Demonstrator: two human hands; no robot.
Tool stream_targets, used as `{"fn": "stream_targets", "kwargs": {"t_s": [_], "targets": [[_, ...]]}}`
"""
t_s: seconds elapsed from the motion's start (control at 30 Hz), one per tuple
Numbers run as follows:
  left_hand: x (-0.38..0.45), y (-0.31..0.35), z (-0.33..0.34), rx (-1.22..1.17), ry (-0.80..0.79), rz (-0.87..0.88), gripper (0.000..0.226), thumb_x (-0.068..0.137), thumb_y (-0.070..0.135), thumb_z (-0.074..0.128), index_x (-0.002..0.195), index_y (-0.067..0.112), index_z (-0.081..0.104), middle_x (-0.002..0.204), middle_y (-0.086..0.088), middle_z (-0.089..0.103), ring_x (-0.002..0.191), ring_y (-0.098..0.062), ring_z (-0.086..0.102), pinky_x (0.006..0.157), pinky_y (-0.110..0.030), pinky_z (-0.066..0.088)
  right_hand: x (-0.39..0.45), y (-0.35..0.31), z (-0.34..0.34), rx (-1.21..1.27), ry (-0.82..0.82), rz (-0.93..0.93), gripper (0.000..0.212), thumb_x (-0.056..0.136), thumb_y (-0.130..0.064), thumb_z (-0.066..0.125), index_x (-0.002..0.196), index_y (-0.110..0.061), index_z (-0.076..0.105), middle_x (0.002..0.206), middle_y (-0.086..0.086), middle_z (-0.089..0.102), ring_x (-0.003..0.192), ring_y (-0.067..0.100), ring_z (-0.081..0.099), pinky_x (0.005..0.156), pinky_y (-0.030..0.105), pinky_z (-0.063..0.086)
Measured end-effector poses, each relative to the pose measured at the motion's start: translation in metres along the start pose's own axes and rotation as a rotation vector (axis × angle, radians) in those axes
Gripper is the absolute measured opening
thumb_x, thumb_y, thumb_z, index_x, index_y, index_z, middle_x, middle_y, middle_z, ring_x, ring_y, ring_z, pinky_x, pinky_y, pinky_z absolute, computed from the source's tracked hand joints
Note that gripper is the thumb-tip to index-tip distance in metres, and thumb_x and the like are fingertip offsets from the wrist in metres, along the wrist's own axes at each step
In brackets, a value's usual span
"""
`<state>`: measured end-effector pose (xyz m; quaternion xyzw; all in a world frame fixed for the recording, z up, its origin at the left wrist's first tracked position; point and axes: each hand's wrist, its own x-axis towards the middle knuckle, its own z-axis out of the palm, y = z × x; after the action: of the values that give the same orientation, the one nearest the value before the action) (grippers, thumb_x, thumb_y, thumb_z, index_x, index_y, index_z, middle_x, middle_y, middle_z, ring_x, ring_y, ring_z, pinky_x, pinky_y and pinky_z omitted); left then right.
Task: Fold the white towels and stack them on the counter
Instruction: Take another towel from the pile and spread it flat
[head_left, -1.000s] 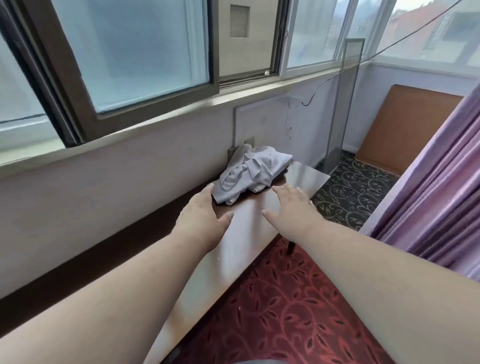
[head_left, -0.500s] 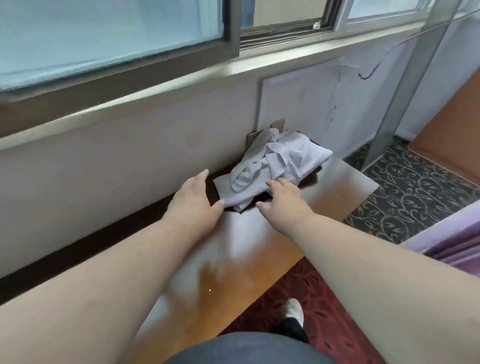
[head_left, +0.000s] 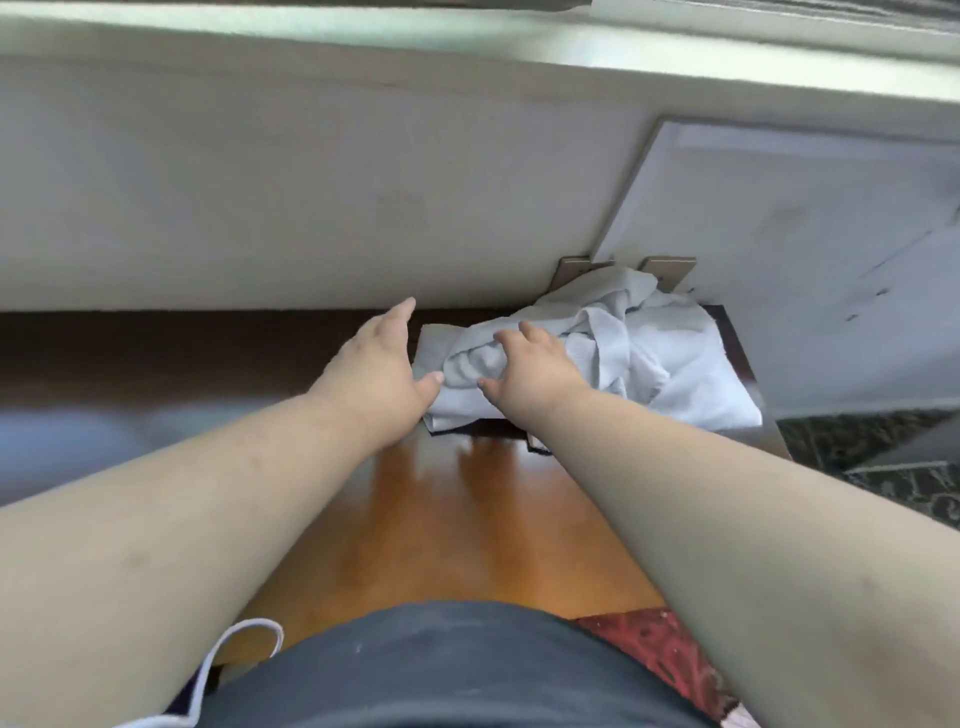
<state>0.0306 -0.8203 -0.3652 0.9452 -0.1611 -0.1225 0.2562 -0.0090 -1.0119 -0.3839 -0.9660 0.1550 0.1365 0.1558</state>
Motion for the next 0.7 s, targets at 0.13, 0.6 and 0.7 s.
{"fn": "stream_targets", "kwargs": {"t_s": [0.13,0.6,0.7], "targets": [[0.007,0.007,0.005,0.057,0.032,-0.081,0.086,0.086,0.047,0.064,0.154,0.028,0.016,0.157,-0.004,0.029,0.141,-0.026,0.033,0.114,-0.040,0.030,0.029,0.021,0.001,-0.073,-0.022,-0.079,0.070,0.088,-0.040,0.062,0.150,-0.024,0.032,0.162,0.006,0.021,0.149,0.026,0.014,0.116,0.042,0.027],[0.014,0.010,0.031,0.067,-0.051,-0.149,0.092,0.085,0.044,0.067,0.154,0.035,0.007,0.150,-0.005,0.039,0.125,-0.027,0.050,0.097,-0.036,0.043,0.058,0.026,0.002,-0.004,0.088,-0.147,0.041,0.088,-0.016,0.047,0.127,-0.026,0.060,0.122,0.006,0.054,0.120,0.031,0.043,0.096,0.043,0.036],[0.014,0.015,0.033,-0.088,-0.084,-0.138,0.108,0.081,0.038,0.075,0.154,0.036,-0.004,0.133,-0.006,0.052,0.101,-0.022,0.060,0.082,-0.030,0.049,0.033,-0.010,0.000,0.260,0.195,-0.345,0.033,0.084,-0.020,0.048,0.111,-0.027,0.068,0.109,0.005,0.062,0.105,0.027,0.053,0.088,0.037,0.037]]}}
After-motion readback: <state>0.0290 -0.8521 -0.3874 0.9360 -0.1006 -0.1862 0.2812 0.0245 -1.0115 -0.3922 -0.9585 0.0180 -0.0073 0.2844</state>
